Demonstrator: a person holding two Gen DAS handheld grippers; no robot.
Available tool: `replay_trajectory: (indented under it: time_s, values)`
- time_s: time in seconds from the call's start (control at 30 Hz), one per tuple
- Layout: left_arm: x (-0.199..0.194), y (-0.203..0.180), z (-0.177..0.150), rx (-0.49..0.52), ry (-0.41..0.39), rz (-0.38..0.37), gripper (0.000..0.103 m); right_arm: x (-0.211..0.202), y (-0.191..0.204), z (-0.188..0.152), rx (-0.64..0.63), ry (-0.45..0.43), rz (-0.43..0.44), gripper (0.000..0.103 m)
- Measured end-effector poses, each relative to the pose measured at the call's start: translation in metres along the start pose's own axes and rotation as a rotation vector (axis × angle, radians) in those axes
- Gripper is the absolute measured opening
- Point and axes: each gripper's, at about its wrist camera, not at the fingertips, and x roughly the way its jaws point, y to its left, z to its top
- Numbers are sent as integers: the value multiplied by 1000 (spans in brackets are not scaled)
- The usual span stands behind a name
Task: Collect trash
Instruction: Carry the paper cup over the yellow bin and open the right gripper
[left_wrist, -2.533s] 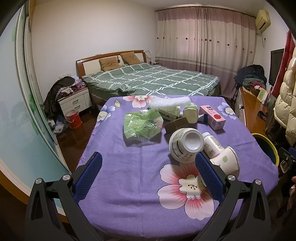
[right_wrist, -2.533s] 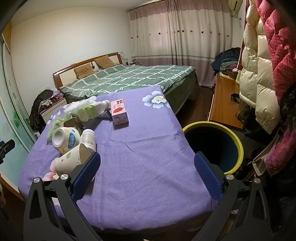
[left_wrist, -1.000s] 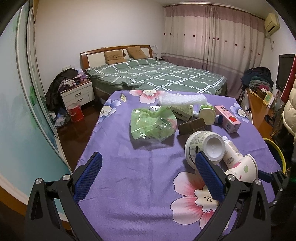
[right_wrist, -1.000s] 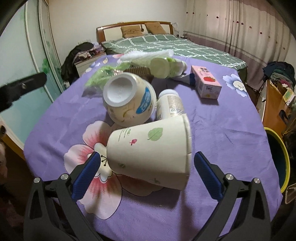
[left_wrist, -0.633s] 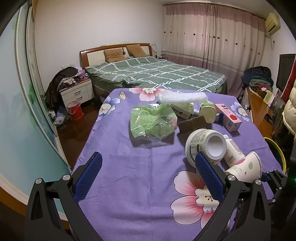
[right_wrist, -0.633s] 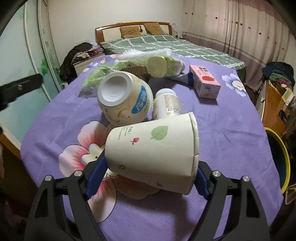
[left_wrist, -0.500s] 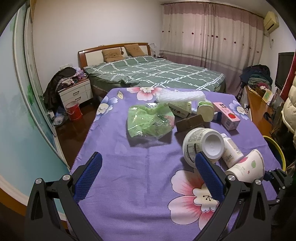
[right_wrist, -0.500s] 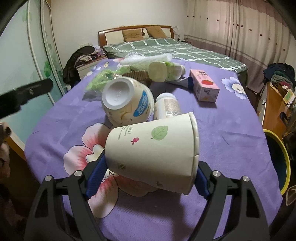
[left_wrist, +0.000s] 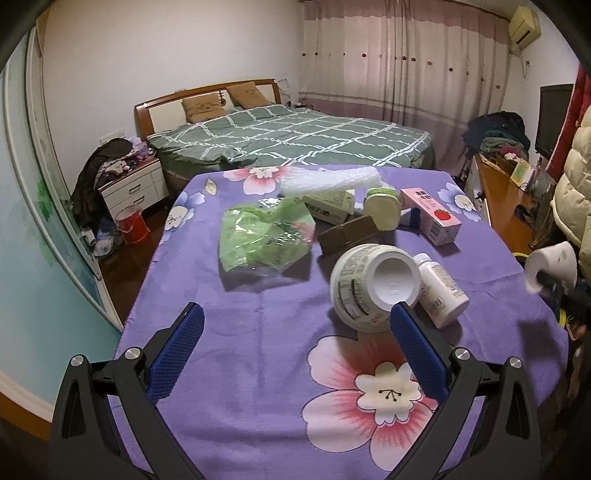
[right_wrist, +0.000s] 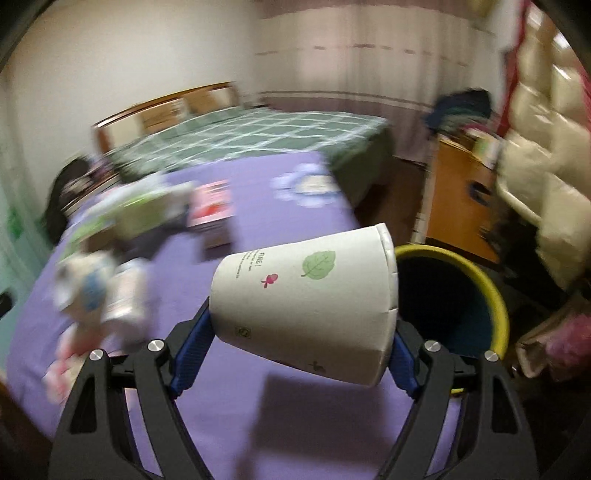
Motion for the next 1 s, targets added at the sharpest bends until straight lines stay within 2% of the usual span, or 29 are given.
replay_trajectory:
  time_s: [0.17, 0.37, 0.47, 0.67, 0.8, 1.0]
  values:
    - [4, -14, 2, 28, 12, -11, 99, 41, -67, 11, 120, 51, -127, 77]
    - [12, -30, 4, 59, 30, -21, 99, 72, -116, 16, 232, 91, -198, 78]
    - [17, -38, 5, 71, 39, -29, 99, 81, -130, 18, 274, 102, -221, 86]
    - [32, -53, 3, 100, 69, -53, 99, 85, -125, 19, 290, 78, -231, 86]
    - [48, -59, 2, 110, 89, -73, 99, 75, -121, 22, 286, 20, -272, 86]
    - [66, -65, 8, 119, 76, -71, 99, 72, -121, 23, 290, 12, -294, 86]
